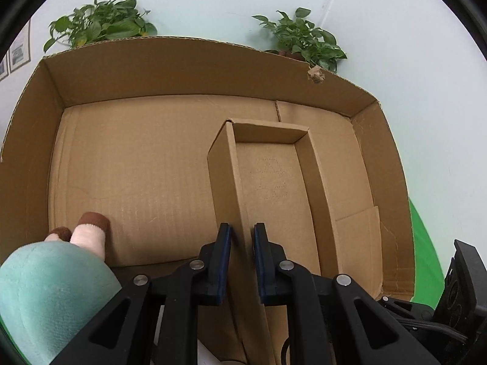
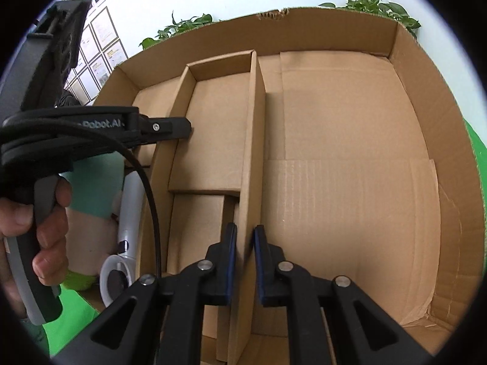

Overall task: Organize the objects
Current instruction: 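Lower the tray into the box beside the fan and open the right gripper, then withdraw the right gripper from the box toward the medicine box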

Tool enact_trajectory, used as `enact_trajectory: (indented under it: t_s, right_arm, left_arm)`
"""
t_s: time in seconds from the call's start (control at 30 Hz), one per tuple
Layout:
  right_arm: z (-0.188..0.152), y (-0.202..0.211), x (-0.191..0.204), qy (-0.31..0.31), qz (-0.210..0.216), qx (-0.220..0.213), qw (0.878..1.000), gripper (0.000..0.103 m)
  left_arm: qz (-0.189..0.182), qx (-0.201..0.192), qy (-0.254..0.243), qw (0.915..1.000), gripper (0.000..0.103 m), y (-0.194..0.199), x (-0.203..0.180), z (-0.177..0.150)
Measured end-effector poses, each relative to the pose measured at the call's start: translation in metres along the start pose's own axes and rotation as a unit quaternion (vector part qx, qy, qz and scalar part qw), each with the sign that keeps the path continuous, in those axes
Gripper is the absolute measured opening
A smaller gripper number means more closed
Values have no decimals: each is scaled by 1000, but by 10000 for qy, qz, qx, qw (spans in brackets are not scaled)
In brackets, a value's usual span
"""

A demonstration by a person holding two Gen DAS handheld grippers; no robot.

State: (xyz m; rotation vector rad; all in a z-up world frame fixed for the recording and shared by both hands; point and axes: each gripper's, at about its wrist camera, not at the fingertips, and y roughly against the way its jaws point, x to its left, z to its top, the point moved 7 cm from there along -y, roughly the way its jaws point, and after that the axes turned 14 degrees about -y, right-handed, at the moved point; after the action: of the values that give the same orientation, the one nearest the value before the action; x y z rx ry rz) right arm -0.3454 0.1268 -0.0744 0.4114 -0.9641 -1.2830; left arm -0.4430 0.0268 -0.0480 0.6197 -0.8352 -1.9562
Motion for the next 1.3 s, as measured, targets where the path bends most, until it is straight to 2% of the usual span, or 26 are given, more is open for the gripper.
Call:
enact_trajectory:
  t_s: [0.13,0.3,0.4,0.5,0.53,0.57,0.6,0.63,0.67,0.73,0.8,0.97,1.1,1.13,1.2,1.3]
  right_arm:
    - [-1,3,-3,-38,-84,-51,9999,11]
    - [-7,3,-5,-353,206,54,9992,13]
    - [-10,1,-12,-502,375,170,9979,16]
    - [-19,-5,-17,-475,402,385,9973,20]
    - [-22,-4,-20,-493,392,412,9972,23]
    - [-22,0,-24,-526,345,377,9973,35]
    - [-22,7,-27,-553,314,306,9975,55]
    - [-20,19,-29,-562,353,152,9977,67]
    - [-18,31,-30,-535,373,-15,9979,86]
    - [-18,65,-32,-353,230,-437,9982,90]
    - [-24,96,-30,-42,131,-745,9971,102]
    - [-45,139,-25,387,-393,-1239,9908,102]
    - [-55,162,-19,440,-567,-1513,9859,102]
    - [-60,164,-18,483,-621,-1567,9845,102]
    - [-64,169,-15,488,-704,-1609,9832,102]
    - [-69,173,-15,392,-712,-1627,9833,102]
  left_arm:
    - [57,16,-72,10000,12,0,-1,-3]
    - [43,209,-104,9997,16,12,-9,-12]
    - [265,-49,-93,9996,23,37,-13,-15]
    - [445,-615,36,9971,43,84,-16,-17]
    - [546,-903,77,9944,56,106,-18,-20]
    - [676,-1158,101,9909,74,127,-20,-24]
    - [825,-1366,119,9871,82,145,-23,-29]
    - [1024,-1651,140,9809,96,167,-27,-36]
    - [1134,-1874,133,9756,103,187,-29,-41]
    - [1294,-2445,-3,9610,103,222,-50,-58]
    - [1530,-2672,-192,9512,103,243,-70,-76]
    - [1996,-2870,-488,9356,103,269,-113,-116]
    - [1912,-3288,-536,9233,103,296,-147,-134]
    - [1949,-3281,-545,9227,103,301,-155,-139]
    - [2006,-3096,-544,9279,103,304,-166,-151]
    - [1869,-2652,-474,9447,103,287,-174,-165]
